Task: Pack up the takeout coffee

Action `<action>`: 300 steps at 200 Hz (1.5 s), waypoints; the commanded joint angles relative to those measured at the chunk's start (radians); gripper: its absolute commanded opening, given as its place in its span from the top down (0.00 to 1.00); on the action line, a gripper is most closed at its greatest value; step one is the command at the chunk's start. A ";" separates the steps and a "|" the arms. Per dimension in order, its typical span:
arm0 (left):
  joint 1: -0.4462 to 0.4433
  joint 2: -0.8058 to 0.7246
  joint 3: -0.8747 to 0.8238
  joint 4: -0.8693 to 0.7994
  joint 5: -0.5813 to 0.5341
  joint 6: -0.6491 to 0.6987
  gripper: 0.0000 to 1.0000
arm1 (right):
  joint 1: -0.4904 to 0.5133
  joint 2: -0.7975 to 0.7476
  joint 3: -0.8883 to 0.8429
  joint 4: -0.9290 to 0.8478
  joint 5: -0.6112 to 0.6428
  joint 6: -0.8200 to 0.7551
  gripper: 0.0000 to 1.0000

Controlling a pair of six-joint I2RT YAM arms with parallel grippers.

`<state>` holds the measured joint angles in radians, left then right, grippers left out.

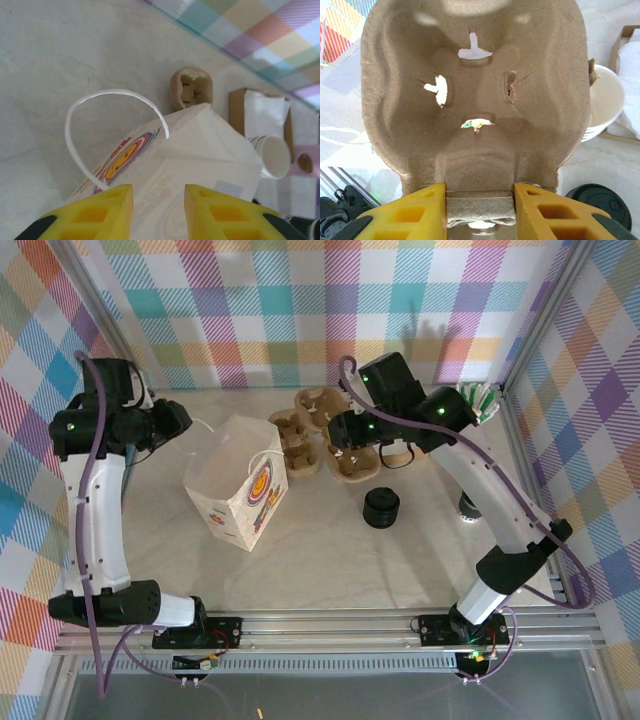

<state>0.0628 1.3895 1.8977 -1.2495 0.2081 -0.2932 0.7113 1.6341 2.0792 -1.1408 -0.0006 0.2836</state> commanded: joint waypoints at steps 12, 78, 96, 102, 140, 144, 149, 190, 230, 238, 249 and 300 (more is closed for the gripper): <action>-0.030 0.047 0.022 0.016 0.019 0.228 0.68 | -0.009 -0.030 -0.011 -0.046 0.005 0.013 0.64; -0.074 0.129 -0.025 -0.044 -0.024 0.318 0.63 | -0.009 -0.019 0.014 -0.062 -0.012 0.021 0.64; -0.073 0.137 -0.052 -0.043 -0.071 0.317 0.63 | -0.009 -0.022 0.012 -0.063 -0.017 0.025 0.64; -0.074 0.138 -0.056 -0.042 -0.086 0.317 0.63 | -0.009 -0.024 0.011 -0.063 -0.018 0.025 0.64; -0.074 0.154 -0.081 -0.051 -0.118 0.331 0.63 | -0.010 -0.039 -0.012 -0.055 -0.016 0.030 0.64; -0.074 0.155 -0.085 -0.051 -0.116 0.333 0.63 | -0.008 -0.040 -0.013 -0.053 -0.016 0.030 0.64; -0.073 0.156 -0.092 -0.051 -0.114 0.334 0.63 | -0.008 -0.042 -0.016 -0.053 -0.016 0.031 0.64; -0.076 0.166 -0.127 -0.053 -0.081 0.325 0.66 | -0.009 -0.042 -0.013 -0.054 -0.020 0.032 0.64; -0.081 0.158 -0.143 -0.063 -0.073 0.313 0.74 | -0.009 -0.037 -0.007 -0.056 -0.030 0.032 0.64; -0.084 0.155 -0.142 -0.069 -0.077 0.309 0.73 | -0.009 -0.036 -0.003 -0.056 -0.031 0.032 0.64; -0.087 0.146 -0.147 -0.067 -0.078 0.304 0.65 | -0.009 -0.033 0.001 -0.056 -0.033 0.031 0.64; -0.093 0.113 -0.151 -0.055 -0.057 0.289 0.56 | -0.009 -0.016 0.018 -0.062 -0.047 0.031 0.64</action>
<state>-0.0204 1.5448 1.7622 -1.2823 0.1337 0.0074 0.7052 1.6196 2.0739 -1.1912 -0.0223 0.3031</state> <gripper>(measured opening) 0.444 0.360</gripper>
